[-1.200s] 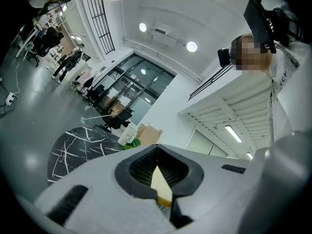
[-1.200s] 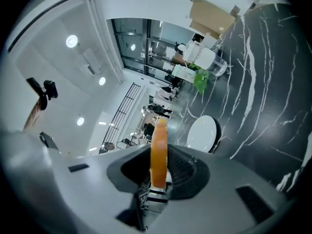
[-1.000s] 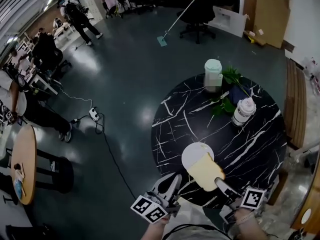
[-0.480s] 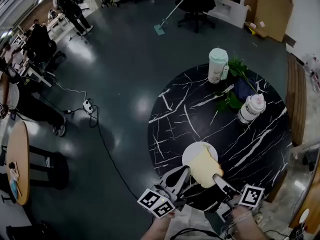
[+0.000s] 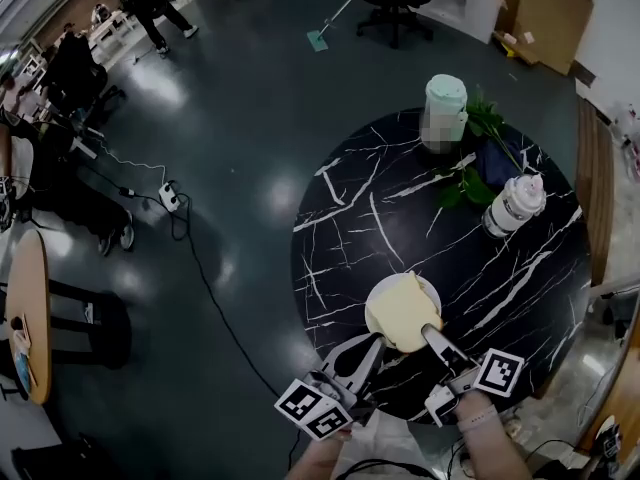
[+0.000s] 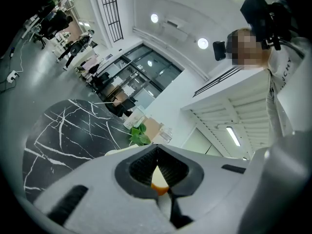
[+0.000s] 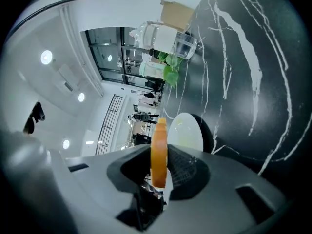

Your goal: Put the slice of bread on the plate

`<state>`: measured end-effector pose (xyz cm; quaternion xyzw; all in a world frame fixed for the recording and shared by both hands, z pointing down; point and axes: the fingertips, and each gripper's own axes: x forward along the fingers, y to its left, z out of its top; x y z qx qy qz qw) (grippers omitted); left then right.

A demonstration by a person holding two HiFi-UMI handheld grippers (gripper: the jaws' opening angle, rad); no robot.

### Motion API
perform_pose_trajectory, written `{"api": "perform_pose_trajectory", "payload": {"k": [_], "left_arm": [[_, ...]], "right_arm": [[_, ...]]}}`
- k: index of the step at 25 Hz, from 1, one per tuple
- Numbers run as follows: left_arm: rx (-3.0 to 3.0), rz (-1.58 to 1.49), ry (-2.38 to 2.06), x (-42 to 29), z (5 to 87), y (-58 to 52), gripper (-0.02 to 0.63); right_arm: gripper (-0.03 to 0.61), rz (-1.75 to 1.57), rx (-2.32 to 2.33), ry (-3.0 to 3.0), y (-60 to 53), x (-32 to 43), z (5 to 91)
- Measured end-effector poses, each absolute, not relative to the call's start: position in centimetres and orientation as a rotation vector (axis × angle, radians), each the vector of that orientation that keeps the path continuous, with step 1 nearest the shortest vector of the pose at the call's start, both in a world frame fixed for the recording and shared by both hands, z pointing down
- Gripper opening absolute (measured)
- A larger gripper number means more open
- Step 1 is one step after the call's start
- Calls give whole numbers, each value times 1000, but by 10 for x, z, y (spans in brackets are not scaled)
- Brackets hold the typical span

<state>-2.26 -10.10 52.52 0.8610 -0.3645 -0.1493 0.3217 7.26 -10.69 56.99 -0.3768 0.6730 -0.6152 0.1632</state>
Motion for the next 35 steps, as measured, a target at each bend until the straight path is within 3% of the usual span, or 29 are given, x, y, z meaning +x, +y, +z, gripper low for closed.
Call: {"api": "perform_pose_trajectory", "payload": {"k": [8,14,35], "left_arm": [[2275,-435,-933,-21,517,-102,8],[2273,-454,-928,-22,513,-100,8],[2247,-475,-956,-37,513,-97,8]], "right_arm": [[91,-1811,-1285,1923,-109,80,597],[98,-1638,-1419,2214,-119,75,588],[209,-1317,-1571,2999,-97,68,593]]}}
